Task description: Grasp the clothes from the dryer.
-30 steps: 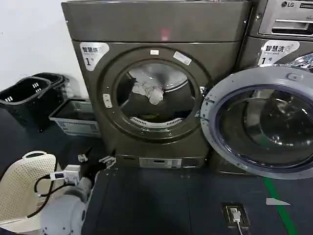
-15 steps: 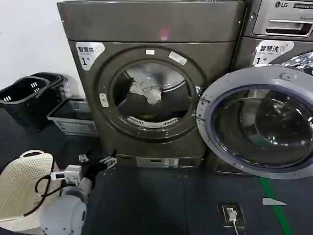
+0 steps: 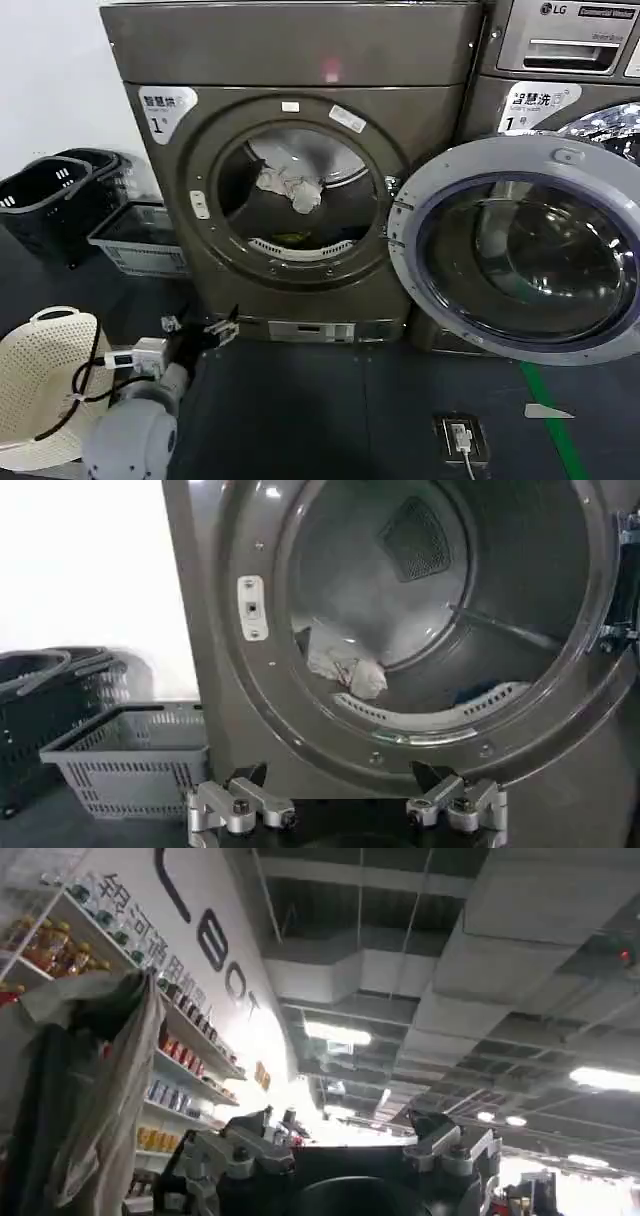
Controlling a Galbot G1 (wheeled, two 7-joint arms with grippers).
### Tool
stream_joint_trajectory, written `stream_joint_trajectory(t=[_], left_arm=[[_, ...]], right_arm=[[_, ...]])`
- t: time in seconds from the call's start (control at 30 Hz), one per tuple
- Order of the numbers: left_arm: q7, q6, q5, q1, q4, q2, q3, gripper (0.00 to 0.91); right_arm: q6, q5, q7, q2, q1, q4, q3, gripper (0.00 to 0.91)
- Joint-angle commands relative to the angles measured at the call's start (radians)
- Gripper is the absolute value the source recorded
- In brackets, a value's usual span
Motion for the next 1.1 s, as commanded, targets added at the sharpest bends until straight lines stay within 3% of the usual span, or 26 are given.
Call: stream_joint_trajectory(t=[0.03,1.1], left_arm=[[0.000,0.049,0.001,0.001,0.000,0.000,0.001,0.907],[0.017,0.049,0.020,0.003,-0.002,0.001,0.028,0.907]], right_arm=[[0.000,0.000,0.000,0.001,0.001,0.001,0.000,0.907],[0.029,0.068,0.043,0.013,-0.003,-0.008,0.027,0.907]])
